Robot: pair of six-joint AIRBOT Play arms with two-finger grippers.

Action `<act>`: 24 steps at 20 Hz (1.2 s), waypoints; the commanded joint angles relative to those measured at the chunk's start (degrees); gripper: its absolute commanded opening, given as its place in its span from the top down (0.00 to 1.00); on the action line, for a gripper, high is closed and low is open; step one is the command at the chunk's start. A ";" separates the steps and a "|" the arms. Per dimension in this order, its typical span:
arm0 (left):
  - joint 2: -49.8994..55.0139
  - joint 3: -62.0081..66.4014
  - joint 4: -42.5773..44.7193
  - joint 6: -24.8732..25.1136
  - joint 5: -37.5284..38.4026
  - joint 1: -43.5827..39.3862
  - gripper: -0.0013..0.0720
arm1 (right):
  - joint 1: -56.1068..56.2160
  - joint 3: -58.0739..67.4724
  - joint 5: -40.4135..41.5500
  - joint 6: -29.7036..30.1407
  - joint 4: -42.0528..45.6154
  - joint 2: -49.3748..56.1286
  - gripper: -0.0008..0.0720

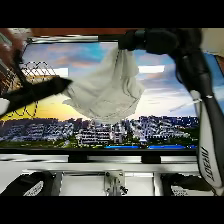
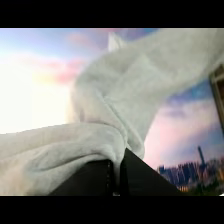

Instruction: Fold the shirts.

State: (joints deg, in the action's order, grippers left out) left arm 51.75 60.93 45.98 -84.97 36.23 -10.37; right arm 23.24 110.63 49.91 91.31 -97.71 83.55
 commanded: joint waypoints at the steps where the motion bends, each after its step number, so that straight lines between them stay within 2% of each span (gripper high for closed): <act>1: -0.07 17.16 -0.15 4.50 0.28 6.73 0.94 | 0.09 0.00 0.68 1.57 2.03 -11.37 0.90; 4: -0.07 32.61 -0.11 5.22 -1.64 8.90 0.94 | 0.09 0.00 2.14 1.53 -10.21 -20.06 0.90; 6: -0.07 39.78 -0.09 7.93 -2.14 9.29 0.94 | 0.07 0.00 5.40 0.74 -10.86 -23.65 0.90; 7: -0.07 41.75 -0.09 8.59 -2.12 9.29 0.94 | 0.07 0.00 8.76 -2.12 -9.66 -24.55 0.90; 10: 1.38 42.16 0.35 8.72 1.40 9.29 0.94 | 0.07 -1.05 28.37 -12.00 -7.78 -23.69 0.90; 12: 5.29 42.16 0.55 8.70 9.46 9.25 0.94 | 0.09 -4.98 40.15 -12.20 -7.54 -21.75 0.90; 13: 8.26 42.14 0.52 8.70 14.56 9.09 0.94 | 0.09 -8.59 42.03 -12.20 -6.97 -21.18 0.90; 14: 11.69 41.77 0.55 8.70 19.02 8.48 0.94 | 0.07 -13.49 41.16 -12.20 -6.25 -20.98 0.90; 16: 18.86 39.78 0.57 8.74 23.80 6.05 0.94 | 0.07 -24.17 33.53 -12.22 -5.16 -20.96 0.90; 19: 31.54 35.56 0.55 8.61 24.61 1.38 0.94 | 0.02 -36.44 19.61 -12.24 -5.20 -19.65 0.90; 20: 35.58 34.95 0.55 6.03 25.97 0.39 0.90 | 0.02 -37.99 17.88 -12.46 -5.22 -18.29 0.90; 21: 39.65 35.01 0.50 1.77 29.05 -0.09 0.59 | 0.02 -38.14 17.75 -12.87 -5.35 -16.79 0.89; 22: 42.64 35.04 0.48 -1.99 32.76 -0.04 0.17 | 0.02 -38.14 17.38 -12.87 -6.08 -15.56 0.89; 23: 44.76 35.04 0.48 -3.41 37.94 0.48 0.00 | 0.02 -38.14 16.74 -12.83 -6.56 -14.91 0.89; 24: 45.64 35.04 0.66 -3.13 42.88 1.36 0.00 | 0.02 -38.14 15.91 -12.81 -6.88 -14.62 0.89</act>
State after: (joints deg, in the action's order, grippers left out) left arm 90.50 96.57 46.61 -83.20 66.70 -8.97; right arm 23.29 74.91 69.78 78.72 -103.57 67.02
